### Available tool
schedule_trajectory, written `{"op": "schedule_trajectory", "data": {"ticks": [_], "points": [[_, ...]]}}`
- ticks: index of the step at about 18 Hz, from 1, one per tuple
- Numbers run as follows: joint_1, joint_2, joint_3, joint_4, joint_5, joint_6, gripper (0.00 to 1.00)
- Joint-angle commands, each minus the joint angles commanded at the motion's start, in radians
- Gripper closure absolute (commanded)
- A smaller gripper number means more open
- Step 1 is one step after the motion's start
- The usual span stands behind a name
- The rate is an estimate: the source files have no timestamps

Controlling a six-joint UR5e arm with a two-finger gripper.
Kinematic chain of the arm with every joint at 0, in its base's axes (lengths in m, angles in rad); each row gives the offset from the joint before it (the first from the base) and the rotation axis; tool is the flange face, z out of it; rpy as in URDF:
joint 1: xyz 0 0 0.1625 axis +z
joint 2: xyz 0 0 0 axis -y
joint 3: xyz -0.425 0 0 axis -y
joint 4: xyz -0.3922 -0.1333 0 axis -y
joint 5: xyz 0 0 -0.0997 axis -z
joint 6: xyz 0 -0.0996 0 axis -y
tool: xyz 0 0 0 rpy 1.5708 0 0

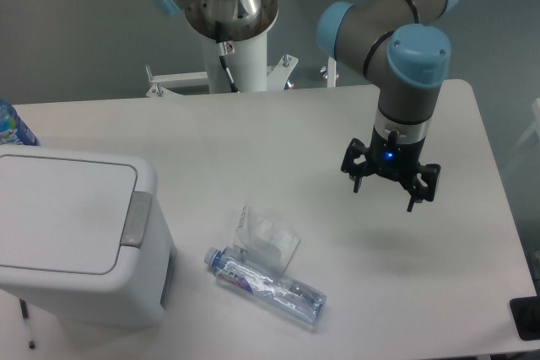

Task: Open the trash can
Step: 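Move the open gripper toward the trash can's grey lid button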

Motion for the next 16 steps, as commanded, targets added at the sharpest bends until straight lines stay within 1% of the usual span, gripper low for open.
{"op": "schedule_trajectory", "data": {"ticks": [2, 3, 6, 9, 13, 16], "points": [[-0.009, -0.002, 0.012, 0.002, -0.040, -0.083, 0.00], [-0.012, -0.003, 0.031, 0.003, -0.048, -0.112, 0.00], [-0.043, -0.002, 0.058, 0.009, -0.086, -0.174, 0.00], [-0.072, 0.005, 0.092, 0.009, -0.108, -0.267, 0.00], [-0.135, 0.008, 0.167, 0.008, -0.112, -0.390, 0.00], [-0.178, 0.009, 0.215, 0.008, -0.157, -0.471, 0.00]]}}
